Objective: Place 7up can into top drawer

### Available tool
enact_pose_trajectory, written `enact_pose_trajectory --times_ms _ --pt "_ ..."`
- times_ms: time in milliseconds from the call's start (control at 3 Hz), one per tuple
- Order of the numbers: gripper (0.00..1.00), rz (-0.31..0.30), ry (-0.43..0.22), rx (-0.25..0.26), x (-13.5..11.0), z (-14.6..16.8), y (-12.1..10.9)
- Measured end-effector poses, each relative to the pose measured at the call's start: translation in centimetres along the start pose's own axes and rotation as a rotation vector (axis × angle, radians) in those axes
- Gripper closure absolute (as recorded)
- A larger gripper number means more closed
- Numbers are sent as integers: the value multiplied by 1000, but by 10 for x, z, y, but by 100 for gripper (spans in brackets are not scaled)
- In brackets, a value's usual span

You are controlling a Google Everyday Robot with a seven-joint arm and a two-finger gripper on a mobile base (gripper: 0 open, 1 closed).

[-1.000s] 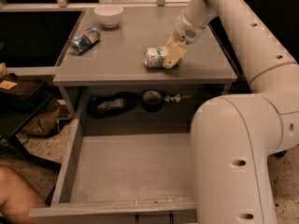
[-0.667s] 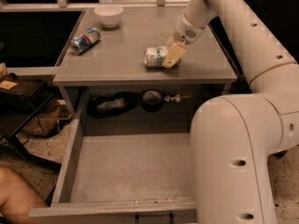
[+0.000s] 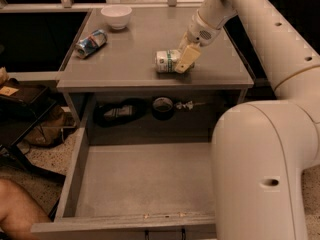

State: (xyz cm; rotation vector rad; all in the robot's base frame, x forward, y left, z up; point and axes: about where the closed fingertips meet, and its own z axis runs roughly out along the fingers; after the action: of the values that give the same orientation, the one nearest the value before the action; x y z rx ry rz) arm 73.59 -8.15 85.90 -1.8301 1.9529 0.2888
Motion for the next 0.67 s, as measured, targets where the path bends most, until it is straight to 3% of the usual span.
enact_pose_trajectory --times_ms 667 --pt "100 -31 34 19 -17 -23 48"
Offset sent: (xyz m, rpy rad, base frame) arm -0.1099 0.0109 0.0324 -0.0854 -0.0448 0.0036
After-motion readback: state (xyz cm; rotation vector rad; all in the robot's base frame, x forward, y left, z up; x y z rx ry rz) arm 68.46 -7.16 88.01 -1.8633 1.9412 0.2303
